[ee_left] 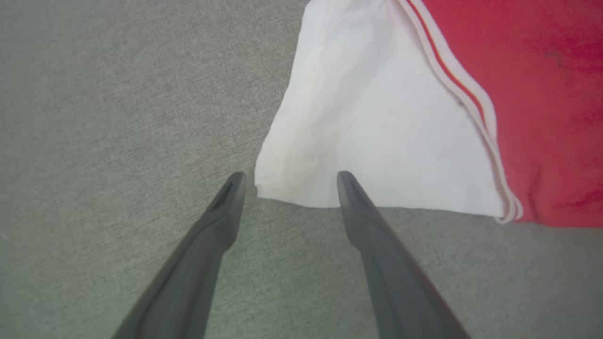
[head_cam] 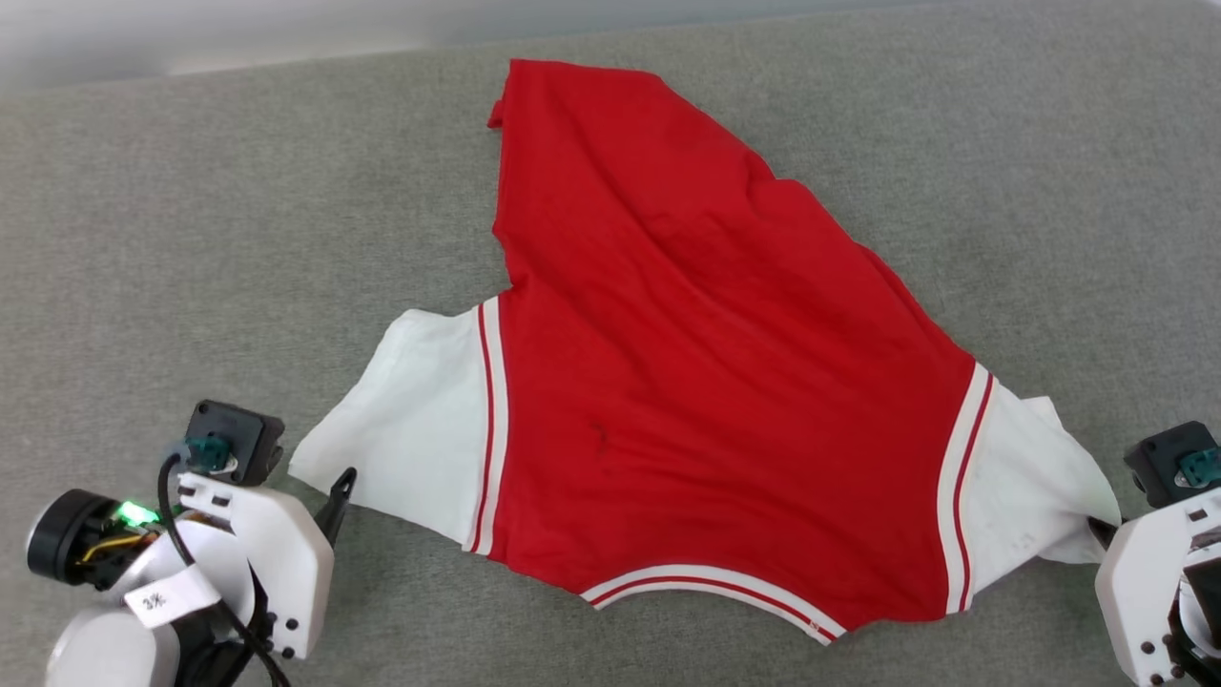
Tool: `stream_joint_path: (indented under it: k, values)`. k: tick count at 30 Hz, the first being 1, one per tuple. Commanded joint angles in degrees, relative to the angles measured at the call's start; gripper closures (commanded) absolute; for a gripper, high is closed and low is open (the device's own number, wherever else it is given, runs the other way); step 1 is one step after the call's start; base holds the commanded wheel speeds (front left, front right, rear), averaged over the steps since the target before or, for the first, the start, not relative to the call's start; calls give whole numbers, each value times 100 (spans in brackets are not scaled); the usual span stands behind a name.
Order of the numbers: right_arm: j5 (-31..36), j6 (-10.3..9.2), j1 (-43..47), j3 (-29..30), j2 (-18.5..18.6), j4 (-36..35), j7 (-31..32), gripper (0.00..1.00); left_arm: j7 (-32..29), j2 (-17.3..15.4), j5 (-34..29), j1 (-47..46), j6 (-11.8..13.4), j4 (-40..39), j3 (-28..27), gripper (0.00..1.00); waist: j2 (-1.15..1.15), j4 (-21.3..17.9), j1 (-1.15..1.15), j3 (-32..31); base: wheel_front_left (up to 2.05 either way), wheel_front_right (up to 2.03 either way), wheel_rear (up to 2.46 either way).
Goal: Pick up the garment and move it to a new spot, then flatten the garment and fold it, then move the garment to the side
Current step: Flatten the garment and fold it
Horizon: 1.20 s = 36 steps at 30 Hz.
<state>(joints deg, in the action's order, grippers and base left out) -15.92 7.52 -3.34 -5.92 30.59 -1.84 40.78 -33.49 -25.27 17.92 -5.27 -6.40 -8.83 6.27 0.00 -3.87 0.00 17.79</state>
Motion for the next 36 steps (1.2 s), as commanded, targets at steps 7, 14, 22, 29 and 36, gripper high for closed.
stream_joint_path:
  k: [7, 14, 22, 29, 36]
  values:
    - [-35, -6, -208, -80, -132, 5, -139, 100, -514, -170, -163, -351, 101, 155, 80, 0, 0, -175, 0, 341, 0, 0, 0]
    - [0, -5, -286, -96, -194, 18, -223, 100, -997, -181, -61, -281, -14, 674, 576, 9, 0, -251, 0, 568, 0, 0, 0]
    - [32, -7, -315, -73, -198, 58, -268, 100, -1028, -208, 264, -66, -76, 655, 872, 100, 0, -231, 0, 425, 0, 0, 0]
    - [-35, -6, -392, -5, -104, -67, -345, 100, -492, -232, 426, -121, 82, 79, 457, 100, 0, -125, 0, -19, 0, 0, 0]
    - [-402, -6, -629, 180, 172, -477, -454, 100, -146, -452, 703, 87, 154, -937, -114, 100, 0, -20, 0, -490, 0, 0, 0]
